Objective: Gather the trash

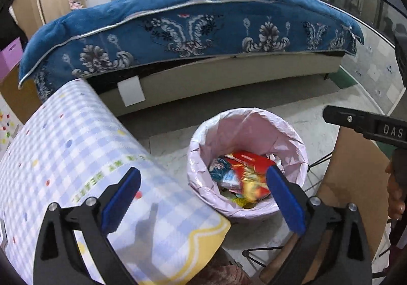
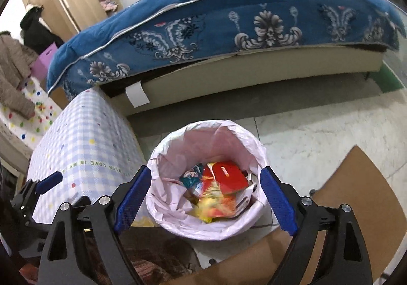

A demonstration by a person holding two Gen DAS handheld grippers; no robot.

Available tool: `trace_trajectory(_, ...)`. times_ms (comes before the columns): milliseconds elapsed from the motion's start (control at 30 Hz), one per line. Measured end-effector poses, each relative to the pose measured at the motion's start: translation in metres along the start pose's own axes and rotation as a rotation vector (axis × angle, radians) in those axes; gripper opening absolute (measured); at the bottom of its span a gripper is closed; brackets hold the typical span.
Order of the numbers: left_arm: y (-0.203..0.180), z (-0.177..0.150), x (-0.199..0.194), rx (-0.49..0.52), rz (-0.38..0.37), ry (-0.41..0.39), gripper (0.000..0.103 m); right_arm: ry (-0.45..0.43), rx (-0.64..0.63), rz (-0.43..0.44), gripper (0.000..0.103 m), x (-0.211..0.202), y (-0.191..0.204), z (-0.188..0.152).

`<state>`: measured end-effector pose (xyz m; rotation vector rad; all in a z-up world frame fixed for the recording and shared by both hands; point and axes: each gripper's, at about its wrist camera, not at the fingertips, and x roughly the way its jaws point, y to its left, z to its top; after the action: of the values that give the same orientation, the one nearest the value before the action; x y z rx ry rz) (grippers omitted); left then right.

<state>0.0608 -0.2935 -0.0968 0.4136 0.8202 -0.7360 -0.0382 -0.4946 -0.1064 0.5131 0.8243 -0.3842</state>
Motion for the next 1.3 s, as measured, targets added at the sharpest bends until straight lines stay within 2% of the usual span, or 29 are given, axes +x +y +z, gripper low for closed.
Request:
trace_trajectory(267,0.019,-0.007,-0.049,-0.069,0.044,-0.048,0.096,-0.034,-0.054,0.013,0.088,-0.036,0.027,-0.006)
trace_trajectory(433,0.034,-0.015,-0.088,-0.089,0.094,-0.065,0.096,-0.070,-0.142,0.069,0.089,-0.069,0.068,-0.010)
trace_trajectory(667,0.064,-0.039,-0.161,-0.140,0.205,-0.093,0.096,-0.092,-0.289,0.183,0.093,-0.116,0.142,-0.024)
trace_trajectory(767,0.079,-0.054,-0.186,-0.191,0.269,-0.089,0.096,-0.103,-0.354,0.215,0.094,-0.133,0.172,-0.032)
trace_trajectory(933,0.106,-0.080,-0.224,-0.300,0.324,-0.088,0.096,-0.129,-0.460,0.270,0.094,-0.161,0.212,-0.045)
trace_trajectory(1067,0.124,-0.101,-0.254,-0.377,0.411,-0.079,0.096,-0.153,-0.528,0.313,0.094,-0.179,0.238,-0.054)
trace_trajectory(1300,0.146,-0.135,-0.292,-0.497,0.513,-0.067,0.096,-0.207,-0.610,0.310,0.094,-0.197,0.269,-0.068)
